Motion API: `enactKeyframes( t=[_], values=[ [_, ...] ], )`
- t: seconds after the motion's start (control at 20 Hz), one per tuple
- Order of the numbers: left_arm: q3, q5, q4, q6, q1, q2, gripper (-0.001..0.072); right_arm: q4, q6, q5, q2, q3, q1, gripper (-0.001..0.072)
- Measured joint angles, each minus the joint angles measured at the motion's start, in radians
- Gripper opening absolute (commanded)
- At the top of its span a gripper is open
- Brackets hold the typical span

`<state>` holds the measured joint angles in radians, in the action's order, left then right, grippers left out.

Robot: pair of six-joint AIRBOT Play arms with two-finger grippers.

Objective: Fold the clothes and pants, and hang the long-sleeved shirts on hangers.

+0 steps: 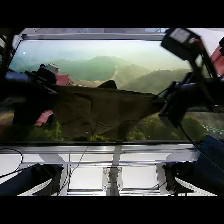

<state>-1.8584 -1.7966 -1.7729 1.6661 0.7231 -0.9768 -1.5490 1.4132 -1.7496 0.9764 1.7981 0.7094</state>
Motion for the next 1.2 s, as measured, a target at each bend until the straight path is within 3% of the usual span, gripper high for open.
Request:
enactKeyframes(
  t=[0.2,0.35,0.65,1.0,1.2],
  values=[
    [0.000,-0.003,0.202,0.024,-0.001,0.061,0.0060,0.106,0.018,-0.077,-0.048,0.075,0.000,0.0019],
    [0.000,0.013,0.265,0.051,-0.002,0.091,0.0059,0.161,0.032,-0.086,-0.065,0.093,0.000,0.0019],
    [0.005,-0.016,0.064,0.072,-0.006,0.052,0.0060,0.186,-0.014,-0.080,0.017,0.103,-0.013,0.0019],
    [0.131,0.011,0.007,-0.071,-0.173,-0.074,0.0059,0.201,-0.122,-0.060,0.187,0.103,-0.214,0.0019],
    [0.220,0.232,0.153,-0.160,-0.331,-0.153,0.0059,0.248,-0.181,0.028,0.283,0.102,-0.354,0.0019]
  ],
)
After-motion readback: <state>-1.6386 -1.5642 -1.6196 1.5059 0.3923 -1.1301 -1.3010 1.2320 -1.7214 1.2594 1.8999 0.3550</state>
